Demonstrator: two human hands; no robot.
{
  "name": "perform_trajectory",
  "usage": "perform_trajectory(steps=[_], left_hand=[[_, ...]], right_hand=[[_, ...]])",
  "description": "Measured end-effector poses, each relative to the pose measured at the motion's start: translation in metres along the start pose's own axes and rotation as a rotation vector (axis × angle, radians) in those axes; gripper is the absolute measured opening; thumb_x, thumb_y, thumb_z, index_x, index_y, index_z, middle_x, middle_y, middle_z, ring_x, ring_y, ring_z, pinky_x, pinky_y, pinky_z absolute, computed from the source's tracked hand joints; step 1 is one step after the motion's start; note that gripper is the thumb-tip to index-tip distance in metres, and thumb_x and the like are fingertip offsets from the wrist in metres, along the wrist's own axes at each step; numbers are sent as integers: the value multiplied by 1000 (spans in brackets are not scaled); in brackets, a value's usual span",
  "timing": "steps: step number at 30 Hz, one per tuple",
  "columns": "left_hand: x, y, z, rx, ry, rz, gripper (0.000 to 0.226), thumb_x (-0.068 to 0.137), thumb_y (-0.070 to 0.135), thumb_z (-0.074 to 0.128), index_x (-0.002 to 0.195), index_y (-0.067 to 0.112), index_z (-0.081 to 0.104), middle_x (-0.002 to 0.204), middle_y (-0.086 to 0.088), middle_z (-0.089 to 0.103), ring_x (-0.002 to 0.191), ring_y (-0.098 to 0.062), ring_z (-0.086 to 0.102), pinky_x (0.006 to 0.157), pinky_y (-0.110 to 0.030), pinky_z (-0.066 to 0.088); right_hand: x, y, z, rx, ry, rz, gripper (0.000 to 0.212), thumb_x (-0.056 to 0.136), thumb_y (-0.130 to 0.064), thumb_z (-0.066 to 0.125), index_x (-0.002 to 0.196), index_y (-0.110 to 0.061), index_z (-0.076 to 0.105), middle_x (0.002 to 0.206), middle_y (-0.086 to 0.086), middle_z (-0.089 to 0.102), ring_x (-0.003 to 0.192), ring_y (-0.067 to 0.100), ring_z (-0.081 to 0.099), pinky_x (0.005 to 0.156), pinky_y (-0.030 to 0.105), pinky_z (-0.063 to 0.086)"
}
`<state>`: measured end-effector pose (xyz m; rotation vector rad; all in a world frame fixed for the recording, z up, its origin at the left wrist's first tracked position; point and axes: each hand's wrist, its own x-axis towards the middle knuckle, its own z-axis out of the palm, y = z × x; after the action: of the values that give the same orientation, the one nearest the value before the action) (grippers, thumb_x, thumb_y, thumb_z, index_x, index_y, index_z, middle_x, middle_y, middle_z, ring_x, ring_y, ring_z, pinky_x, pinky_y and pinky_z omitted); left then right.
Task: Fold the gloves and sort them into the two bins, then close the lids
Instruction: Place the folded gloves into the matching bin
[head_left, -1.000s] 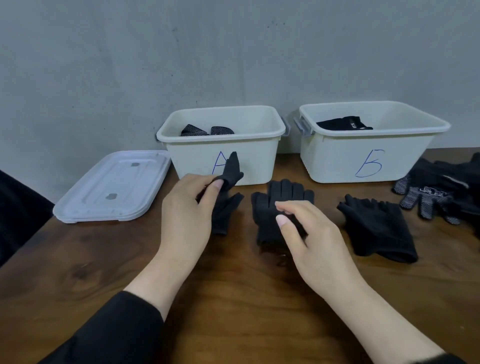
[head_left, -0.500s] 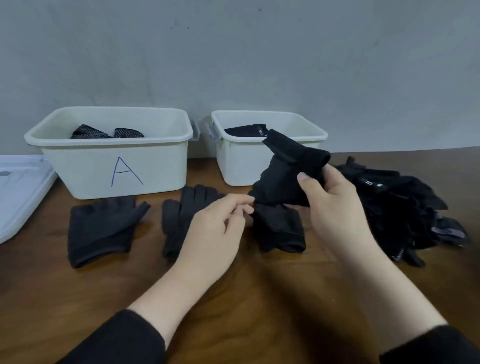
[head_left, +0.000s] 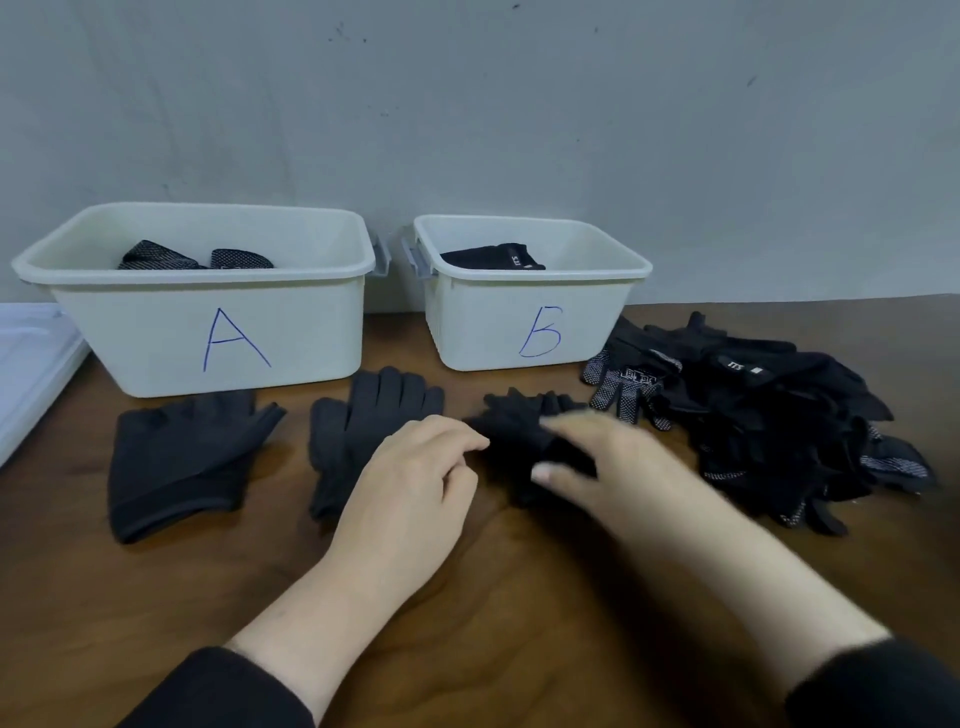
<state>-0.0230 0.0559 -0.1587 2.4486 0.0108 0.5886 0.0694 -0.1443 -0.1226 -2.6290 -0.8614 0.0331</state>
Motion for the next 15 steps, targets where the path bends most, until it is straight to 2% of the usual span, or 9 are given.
perform_trajectory(steps=[2,5,9,11,13,15], left_hand=[[0,2,4,8,-9,31,33,97,12,50,122,26,68,120,20,59,111,3,47,100,-13,33],[5,7,11,49,-49,67,32,100,18,50,126,27,65,126,18,58,115,1,45,101,-14,30],[15,15,19,130,-159,85,41,103,45,42,140,33,55,140,17,50,129,-4,41,109,-30,35],[18,17,22,168,-210,96,48,101,56,38,143,37,50,146,18,46,134,-4,37,112,-33,32],[21,16,25,200,-232,107,50,99,61,38,142,39,51,147,17,45,135,-6,38,112,-33,31],[23,14,27,228,-222,128,43,101,56,41,138,39,56,146,15,47,132,-8,42,110,-32,33]], right_hand=[[-16,9,24,-32,-65,40,66,95,-63,50,152,-31,44,155,-18,41,144,5,34,119,31,30],[-25,13,38,18,31,43,67,96,-64,38,153,-31,41,157,-19,37,147,3,26,121,34,25],[-24,16,41,91,98,13,61,95,-64,38,146,-32,51,147,-22,46,139,-1,36,117,30,32],[-24,21,41,208,170,35,48,98,-56,45,137,-31,60,137,-26,52,131,-7,43,112,23,37],[-23,27,39,305,272,86,34,101,-45,49,126,-31,66,124,-28,58,121,-11,49,103,16,41],[-22,32,38,338,312,123,28,102,-41,48,121,-32,68,116,-28,61,115,-10,53,97,16,44]])
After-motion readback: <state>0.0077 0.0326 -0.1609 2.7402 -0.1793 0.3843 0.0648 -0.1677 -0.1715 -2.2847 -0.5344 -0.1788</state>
